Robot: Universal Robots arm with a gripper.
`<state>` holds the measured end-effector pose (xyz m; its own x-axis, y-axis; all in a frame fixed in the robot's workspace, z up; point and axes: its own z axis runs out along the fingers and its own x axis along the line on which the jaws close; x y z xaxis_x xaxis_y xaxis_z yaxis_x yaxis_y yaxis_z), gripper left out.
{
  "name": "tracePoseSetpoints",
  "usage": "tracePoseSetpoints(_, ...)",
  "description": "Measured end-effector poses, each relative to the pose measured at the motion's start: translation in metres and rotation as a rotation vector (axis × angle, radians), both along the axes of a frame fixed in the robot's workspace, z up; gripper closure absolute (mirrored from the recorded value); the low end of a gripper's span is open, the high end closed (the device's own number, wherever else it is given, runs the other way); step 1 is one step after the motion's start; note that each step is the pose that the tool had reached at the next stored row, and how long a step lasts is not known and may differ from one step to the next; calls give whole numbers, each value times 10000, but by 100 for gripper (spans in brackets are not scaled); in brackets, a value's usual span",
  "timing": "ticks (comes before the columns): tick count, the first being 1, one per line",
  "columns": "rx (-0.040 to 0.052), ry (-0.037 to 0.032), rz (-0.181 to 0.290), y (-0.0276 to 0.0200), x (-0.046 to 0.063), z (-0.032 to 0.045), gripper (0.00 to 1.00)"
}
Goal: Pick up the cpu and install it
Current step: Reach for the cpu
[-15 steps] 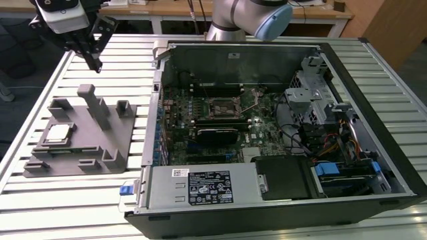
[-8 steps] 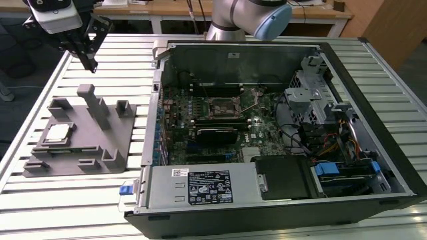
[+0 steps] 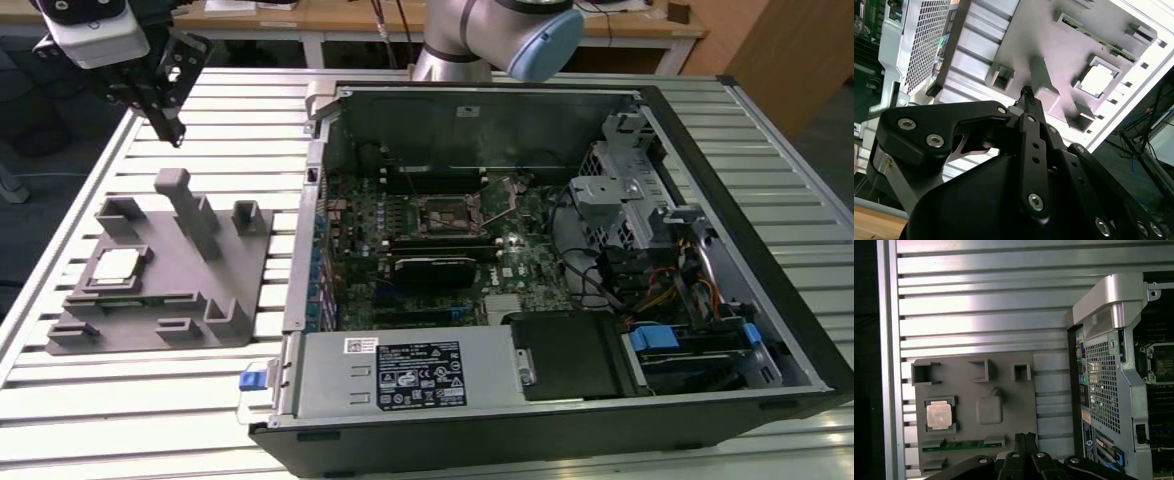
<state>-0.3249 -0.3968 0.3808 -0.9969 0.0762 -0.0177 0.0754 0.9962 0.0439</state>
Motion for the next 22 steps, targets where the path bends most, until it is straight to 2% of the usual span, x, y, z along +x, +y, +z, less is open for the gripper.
tracePoseSetpoints(11,-1,3,-1,0,-155,-9,89)
tracePoseSetpoints(22,0,2,-1,-3,-471,-25,89)
